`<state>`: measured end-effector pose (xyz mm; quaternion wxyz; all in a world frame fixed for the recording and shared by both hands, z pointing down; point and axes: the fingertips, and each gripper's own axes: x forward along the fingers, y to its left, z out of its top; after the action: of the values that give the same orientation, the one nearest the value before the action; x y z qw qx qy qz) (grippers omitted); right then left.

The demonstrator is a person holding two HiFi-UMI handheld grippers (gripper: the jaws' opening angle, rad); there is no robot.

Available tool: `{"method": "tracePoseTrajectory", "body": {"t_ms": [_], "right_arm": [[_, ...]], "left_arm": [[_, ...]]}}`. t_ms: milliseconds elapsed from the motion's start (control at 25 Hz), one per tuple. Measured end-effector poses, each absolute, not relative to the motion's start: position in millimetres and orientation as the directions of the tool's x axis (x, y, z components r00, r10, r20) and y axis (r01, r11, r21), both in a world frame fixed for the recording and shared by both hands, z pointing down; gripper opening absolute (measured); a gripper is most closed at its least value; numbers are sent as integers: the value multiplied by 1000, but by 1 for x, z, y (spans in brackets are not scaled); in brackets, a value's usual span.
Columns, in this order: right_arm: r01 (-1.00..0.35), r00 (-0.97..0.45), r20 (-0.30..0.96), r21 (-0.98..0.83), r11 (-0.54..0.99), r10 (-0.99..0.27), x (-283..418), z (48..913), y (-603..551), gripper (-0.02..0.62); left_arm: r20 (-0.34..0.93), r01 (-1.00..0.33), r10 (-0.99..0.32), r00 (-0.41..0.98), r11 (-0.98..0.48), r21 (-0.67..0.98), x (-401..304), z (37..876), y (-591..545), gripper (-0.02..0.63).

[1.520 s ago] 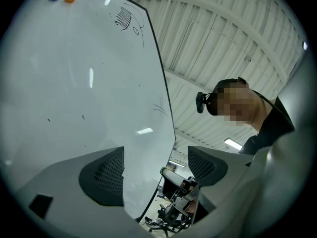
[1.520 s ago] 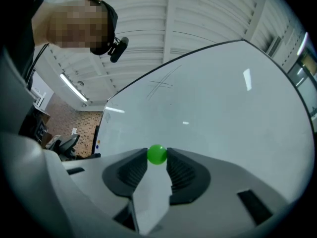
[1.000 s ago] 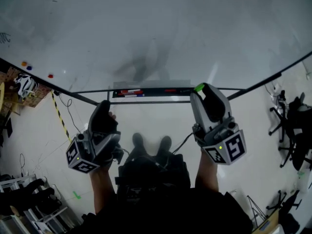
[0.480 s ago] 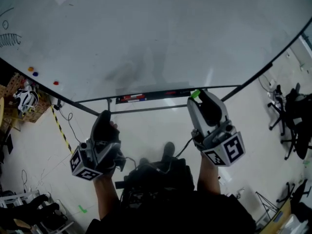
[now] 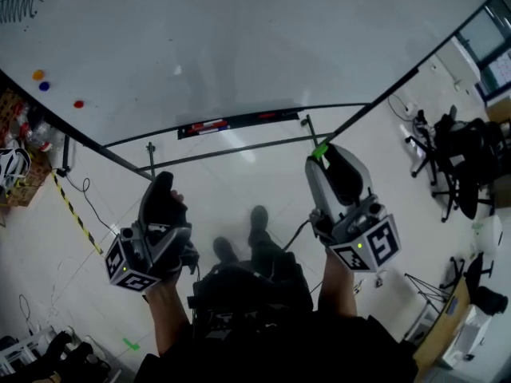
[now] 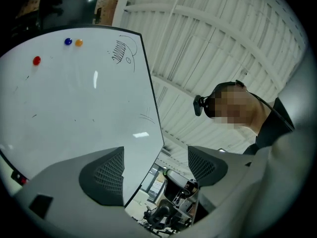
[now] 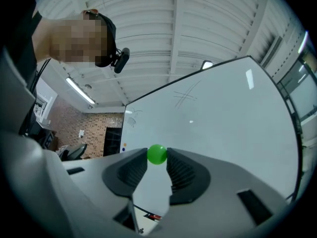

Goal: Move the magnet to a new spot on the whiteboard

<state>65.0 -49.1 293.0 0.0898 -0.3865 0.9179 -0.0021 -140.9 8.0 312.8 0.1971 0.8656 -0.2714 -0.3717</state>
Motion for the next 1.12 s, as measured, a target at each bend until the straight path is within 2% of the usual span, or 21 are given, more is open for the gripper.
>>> {"method": "tracePoseTrajectory", "body": {"t_ms": [200, 480, 1120], "right_arm": [[-733, -667, -135, -61, 678, -733, 55, 296, -16, 150], [-698, -703, -165, -32, 716, -692, 40, 282, -5, 150], [-716, -686, -162, -21, 697, -710, 83, 282, -18, 150]], "left_arm": [[-562, -275, -591, 579, -790, 548, -150, 315, 30, 400], [-588, -336, -589, 554, -805, 489, -159, 299, 47, 400], [-570, -340, -577, 584, -812, 474, -113, 290, 43, 400]]}}
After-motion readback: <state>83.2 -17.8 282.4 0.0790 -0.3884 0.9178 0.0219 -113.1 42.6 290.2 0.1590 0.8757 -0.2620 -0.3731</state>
